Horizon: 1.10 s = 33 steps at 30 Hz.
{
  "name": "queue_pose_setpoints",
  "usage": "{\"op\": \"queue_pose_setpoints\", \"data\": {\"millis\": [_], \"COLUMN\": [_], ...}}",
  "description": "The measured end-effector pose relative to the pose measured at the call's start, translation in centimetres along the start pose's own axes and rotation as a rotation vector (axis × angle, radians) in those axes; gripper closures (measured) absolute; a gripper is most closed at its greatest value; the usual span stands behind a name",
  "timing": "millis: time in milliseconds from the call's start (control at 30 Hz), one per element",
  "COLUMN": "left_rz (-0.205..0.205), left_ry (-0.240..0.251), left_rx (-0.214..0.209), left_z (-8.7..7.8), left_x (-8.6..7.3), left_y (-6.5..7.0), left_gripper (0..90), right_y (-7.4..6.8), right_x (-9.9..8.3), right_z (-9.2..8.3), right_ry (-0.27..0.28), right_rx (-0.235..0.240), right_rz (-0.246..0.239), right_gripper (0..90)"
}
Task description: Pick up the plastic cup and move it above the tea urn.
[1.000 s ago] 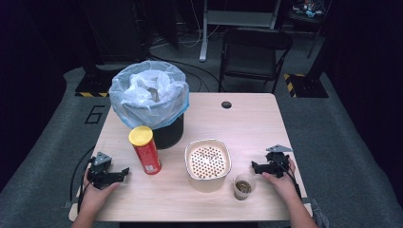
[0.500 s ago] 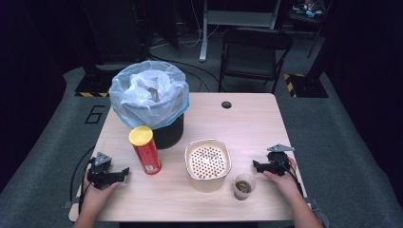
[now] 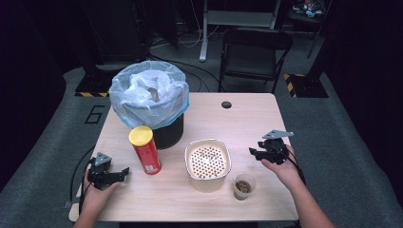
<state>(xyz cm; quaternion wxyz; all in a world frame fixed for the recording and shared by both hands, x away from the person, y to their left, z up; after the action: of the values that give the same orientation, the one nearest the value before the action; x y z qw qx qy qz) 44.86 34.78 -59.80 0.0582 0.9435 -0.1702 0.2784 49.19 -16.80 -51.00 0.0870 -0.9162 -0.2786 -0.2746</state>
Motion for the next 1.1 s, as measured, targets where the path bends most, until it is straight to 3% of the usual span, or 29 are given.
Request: {"op": "queue_pose_setpoints", "data": {"millis": [33,167,200,400,433,500,567,700,833,1100], "left_rz": [0.000,0.000,0.000,0.000,-0.001,0.000,0.000,0.000,0.000,0.000], "left_ry": [0.000,0.000,0.000,0.001,0.001,0.000,0.001,0.001,0.001,0.001], "left_rx": [0.000,0.000,0.000,0.000,0.000,0.000,0.000,0.000,0.000,0.000], "left_z": [0.0,0.0,0.0,0.0,0.0,0.0,0.0,0.0,0.0,0.0], "left_x": [0.0,0.0,0.0,0.0,0.0,0.0,0.0,0.0,0.0,0.0], "left_y": [0.0,0.0,0.0,0.0,0.0,0.0,0.0,0.0,0.0,0.0], "left_gripper": [12.4,12.3,12.4,12.4,12.4,12.4,12.3,12.4,12.4,12.4], "right_y": [-0.9,-2.3,-3.3,-5.4,-6.5,-6.9,-8.1,-8.9,-9.3,-9.7], "right_x": [1.3,2.9,3.7,5.3,6.0,6.1,6.6,6.8,6.8,5.9], "right_z": [-0.7,-1.4,-1.7,-2.4,-2.7,-2.6,-2.1,-1.2,0.0,-0.2], "right_ry": [0.021,0.042,0.048,0.074,0.085,0.082,0.065,0.039,0.013,0.006], "right_rx": [0.029,0.042,0.072,0.105,0.126,0.133,0.144,0.164,0.176,0.164], "right_rz": [-0.012,-0.034,-0.037,-0.054,-0.071,-0.080,-0.112,-0.136,-0.152,-0.144], "right_gripper": [49.3,50.8,53.0,59.8,60.2,60.1,60.4,64.0,73.0,76.3]}}
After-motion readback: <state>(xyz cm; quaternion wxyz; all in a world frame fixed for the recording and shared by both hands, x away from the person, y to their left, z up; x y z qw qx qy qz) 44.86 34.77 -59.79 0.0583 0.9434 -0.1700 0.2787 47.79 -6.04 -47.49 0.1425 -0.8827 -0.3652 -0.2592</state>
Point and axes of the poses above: each handheld gripper's, and its own axes: z roughly forward along the jaws, x roughly out of its top, y roughly to its right, the point moved 10 cm from there along z, roughly forward along the jaws, and after that the axes turned 15 degrees about -y, right-handed, at the moved point
